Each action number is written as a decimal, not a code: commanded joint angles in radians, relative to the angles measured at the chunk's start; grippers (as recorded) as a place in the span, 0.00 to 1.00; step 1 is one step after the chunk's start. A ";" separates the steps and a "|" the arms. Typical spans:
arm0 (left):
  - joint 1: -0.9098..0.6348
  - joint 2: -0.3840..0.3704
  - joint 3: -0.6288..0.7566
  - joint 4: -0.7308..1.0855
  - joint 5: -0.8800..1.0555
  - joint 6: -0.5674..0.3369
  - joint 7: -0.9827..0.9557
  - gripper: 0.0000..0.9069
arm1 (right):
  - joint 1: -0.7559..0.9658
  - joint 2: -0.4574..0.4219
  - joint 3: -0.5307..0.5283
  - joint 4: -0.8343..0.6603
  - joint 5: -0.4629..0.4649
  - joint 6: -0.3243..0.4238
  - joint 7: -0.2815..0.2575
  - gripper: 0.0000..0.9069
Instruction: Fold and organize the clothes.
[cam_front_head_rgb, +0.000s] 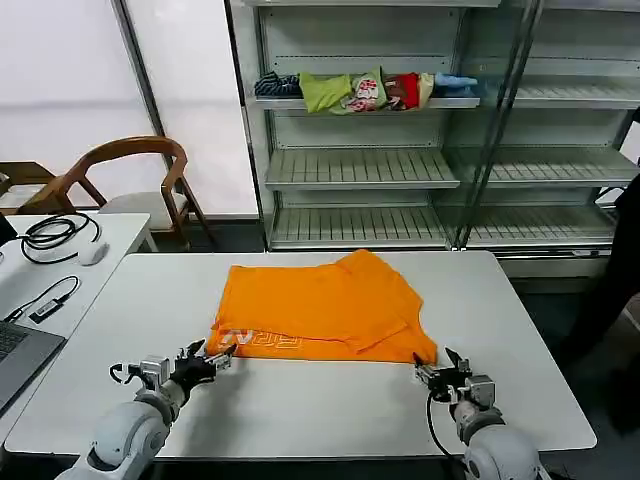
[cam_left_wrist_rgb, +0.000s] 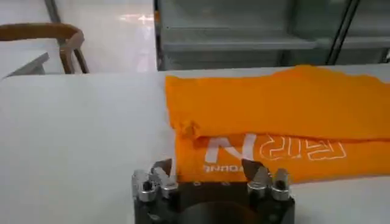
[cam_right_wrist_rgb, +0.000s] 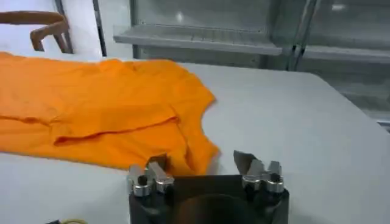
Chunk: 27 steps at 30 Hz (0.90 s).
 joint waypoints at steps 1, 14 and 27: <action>0.001 0.002 0.004 0.013 0.010 0.004 0.002 0.02 | -0.010 0.000 0.001 -0.004 0.019 0.002 -0.002 0.00; -0.010 -0.004 0.012 0.048 0.016 -0.001 0.004 0.02 | 0.009 0.001 -0.018 -0.010 0.018 0.000 0.000 0.00; 0.072 0.008 -0.016 -0.055 0.016 0.000 0.015 0.02 | -0.031 -0.019 0.004 0.038 0.018 0.003 -0.006 0.00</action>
